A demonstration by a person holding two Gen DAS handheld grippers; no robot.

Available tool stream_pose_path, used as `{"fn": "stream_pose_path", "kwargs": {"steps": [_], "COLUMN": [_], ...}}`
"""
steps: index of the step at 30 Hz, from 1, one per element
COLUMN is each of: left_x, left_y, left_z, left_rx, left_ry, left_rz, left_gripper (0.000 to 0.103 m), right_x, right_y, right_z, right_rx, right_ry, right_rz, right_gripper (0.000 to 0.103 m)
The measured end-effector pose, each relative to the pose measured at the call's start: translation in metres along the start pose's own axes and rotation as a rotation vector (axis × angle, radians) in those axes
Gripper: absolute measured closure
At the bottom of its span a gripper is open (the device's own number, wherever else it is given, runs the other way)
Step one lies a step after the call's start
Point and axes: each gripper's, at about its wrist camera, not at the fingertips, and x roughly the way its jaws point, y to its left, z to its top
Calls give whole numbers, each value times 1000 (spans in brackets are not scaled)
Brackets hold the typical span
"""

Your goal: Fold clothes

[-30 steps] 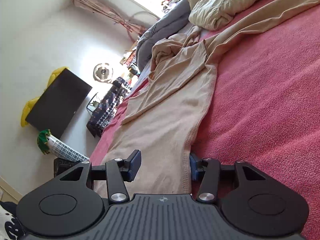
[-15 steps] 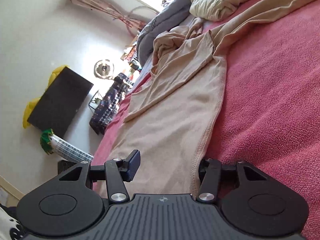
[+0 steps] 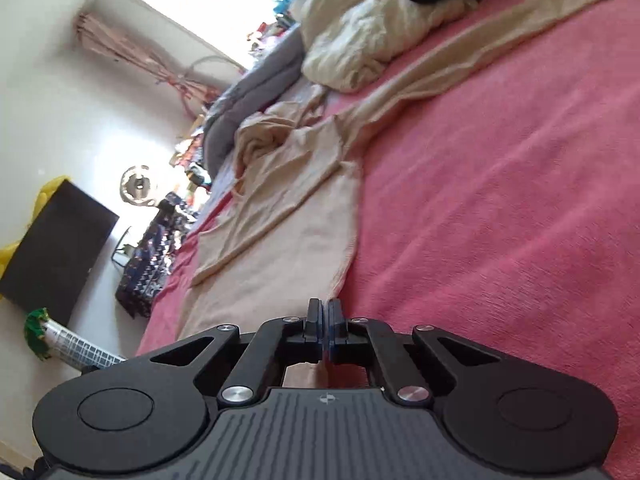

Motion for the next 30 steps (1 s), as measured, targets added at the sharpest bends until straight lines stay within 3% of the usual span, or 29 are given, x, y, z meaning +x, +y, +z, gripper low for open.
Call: {"fn": "stream_pose_path", "kwargs": {"steps": [4, 6, 8, 10, 14, 18, 22, 26, 30], "left_x": [-2, -4, -5, -8, -6, -7, -8, -11, -16], "left_y": [-2, 1, 2, 5, 3, 1, -4, -19, -15], "left_z": [-4, -5, -9, -14, -28, -41, -46, -43, -41], "left_rx": [20, 1, -12, -25, -34, -19, -10, 38, 14], "left_ry": [0, -7, -12, -4, 18, 47, 27, 16, 19], "left_rz": [8, -9, -23, -48, -68, -61, -9, 47, 53], "left_gripper": [102, 101, 101, 100, 95, 92, 98, 101, 101], "right_x": [-2, -4, -3, 0, 15, 14, 1, -13, -21], "right_y": [-15, -20, -16, -10, 6, 15, 4, 18, 22], "right_z": [-11, -14, -15, -14, -13, -26, -37, -39, -42], "right_rx": [12, 18, -12, -48, -79, -100, -16, -27, -58], "right_ry": [12, 12, 24, 31, 73, 117, 103, 57, 49], "right_rz": [34, 86, 126, 145, 179, 190, 123, 64, -10], "right_gripper": [97, 91, 74, 65, 62, 65, 95, 97, 97]}}
